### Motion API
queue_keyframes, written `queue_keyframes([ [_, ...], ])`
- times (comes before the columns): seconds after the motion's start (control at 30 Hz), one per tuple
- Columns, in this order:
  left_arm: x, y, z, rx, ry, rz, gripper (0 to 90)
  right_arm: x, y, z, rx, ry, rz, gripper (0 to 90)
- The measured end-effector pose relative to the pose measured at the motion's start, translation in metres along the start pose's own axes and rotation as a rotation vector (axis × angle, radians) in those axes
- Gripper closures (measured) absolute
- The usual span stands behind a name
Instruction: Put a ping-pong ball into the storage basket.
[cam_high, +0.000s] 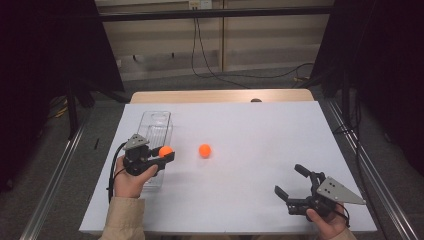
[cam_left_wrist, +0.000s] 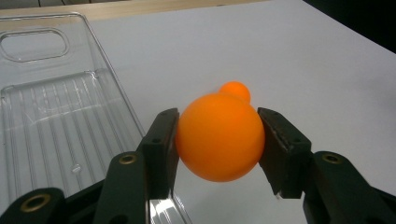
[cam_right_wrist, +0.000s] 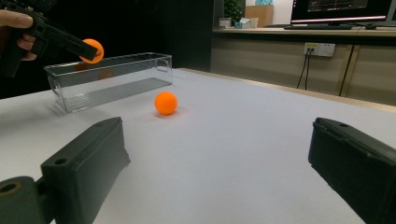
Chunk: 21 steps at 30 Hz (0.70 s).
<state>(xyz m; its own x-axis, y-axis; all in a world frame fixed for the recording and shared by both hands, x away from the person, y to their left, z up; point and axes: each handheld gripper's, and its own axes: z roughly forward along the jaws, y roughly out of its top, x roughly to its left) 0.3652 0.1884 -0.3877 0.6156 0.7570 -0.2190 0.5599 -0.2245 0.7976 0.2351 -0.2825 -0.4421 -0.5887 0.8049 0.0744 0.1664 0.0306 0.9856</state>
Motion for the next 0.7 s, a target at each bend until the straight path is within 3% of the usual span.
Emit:
queue_keyframes([
  [0.7, 0.0052, -0.0003, -0.0059, -0.012, 0.025, -0.012, 50.8, 0.0001, 0.0001, 0.0000, -0.001, 0.001, 0.000, 3.2],
])
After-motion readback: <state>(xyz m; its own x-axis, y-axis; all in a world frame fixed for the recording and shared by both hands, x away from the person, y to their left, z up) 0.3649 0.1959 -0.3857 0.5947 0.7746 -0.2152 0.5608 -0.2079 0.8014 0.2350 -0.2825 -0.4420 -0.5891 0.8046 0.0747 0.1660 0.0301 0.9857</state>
